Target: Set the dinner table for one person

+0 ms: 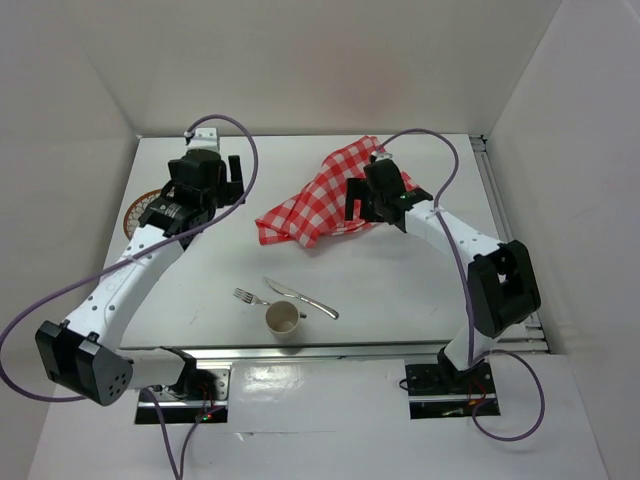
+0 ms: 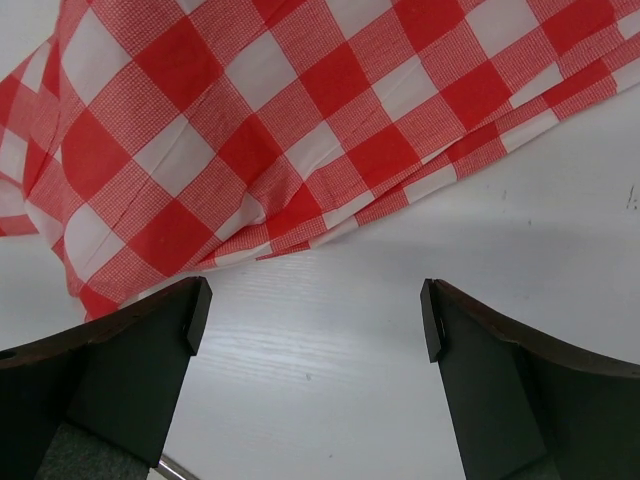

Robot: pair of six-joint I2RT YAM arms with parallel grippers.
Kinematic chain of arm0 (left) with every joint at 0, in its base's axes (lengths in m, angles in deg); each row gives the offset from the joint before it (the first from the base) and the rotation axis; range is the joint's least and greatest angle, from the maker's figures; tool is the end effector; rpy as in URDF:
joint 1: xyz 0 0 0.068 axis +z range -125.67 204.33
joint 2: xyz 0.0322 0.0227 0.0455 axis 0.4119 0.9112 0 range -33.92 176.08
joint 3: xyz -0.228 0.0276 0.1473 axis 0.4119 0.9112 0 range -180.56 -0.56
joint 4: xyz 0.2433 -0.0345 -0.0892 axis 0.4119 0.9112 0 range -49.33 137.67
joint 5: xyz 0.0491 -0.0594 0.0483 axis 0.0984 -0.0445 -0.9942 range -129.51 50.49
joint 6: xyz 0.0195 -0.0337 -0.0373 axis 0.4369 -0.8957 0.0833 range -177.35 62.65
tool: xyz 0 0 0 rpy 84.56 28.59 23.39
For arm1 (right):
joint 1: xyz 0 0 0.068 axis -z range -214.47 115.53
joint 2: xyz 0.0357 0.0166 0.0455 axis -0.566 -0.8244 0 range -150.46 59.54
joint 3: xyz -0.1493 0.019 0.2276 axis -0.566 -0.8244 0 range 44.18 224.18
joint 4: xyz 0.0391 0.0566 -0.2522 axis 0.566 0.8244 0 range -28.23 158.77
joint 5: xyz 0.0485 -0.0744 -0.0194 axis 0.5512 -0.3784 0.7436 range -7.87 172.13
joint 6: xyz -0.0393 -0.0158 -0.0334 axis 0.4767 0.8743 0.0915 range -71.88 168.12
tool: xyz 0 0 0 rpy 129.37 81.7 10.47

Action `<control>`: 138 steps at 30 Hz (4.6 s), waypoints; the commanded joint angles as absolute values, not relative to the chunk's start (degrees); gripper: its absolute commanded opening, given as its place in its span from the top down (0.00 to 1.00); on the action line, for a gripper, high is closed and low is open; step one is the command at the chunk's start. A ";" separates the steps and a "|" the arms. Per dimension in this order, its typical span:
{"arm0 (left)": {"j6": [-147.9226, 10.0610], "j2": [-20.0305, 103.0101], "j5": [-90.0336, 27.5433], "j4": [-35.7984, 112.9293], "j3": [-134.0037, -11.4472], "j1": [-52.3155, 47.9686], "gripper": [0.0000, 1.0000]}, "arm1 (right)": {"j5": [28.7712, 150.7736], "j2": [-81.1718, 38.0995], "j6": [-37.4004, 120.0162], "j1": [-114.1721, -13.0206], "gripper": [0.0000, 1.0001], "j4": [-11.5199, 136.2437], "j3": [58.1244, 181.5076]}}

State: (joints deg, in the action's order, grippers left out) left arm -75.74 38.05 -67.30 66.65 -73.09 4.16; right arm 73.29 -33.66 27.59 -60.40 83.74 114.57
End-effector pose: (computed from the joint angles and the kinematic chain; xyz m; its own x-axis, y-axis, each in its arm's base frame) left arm 0.2666 -0.0802 0.3817 -0.3537 -0.1675 -0.9202 -0.2128 0.9724 -0.0952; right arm 0.3273 0.1530 0.2605 -0.7105 0.0400 -0.7026 -0.0905 0.9849 0.1475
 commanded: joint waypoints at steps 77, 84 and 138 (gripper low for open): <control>-96.11 64.14 -11.81 67.64 -74.36 20.82 0.05 | 88.55 2.86 18.16 -46.69 0.46 90.32 87.95; -97.77 85.93 -19.28 80.47 -100.12 14.05 0.10 | 82.49 9.25 14.64 -46.16 0.37 96.91 90.68; -98.92 69.79 -33.80 70.82 -87.05 13.52 1.00 | 99.53 14.03 -16.13 -45.63 0.14 71.01 57.98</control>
State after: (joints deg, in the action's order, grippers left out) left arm -100.22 72.36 -32.94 72.04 -89.68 13.17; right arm 96.87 14.66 -12.15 -46.04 81.56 60.83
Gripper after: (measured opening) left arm 0.043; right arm 0.863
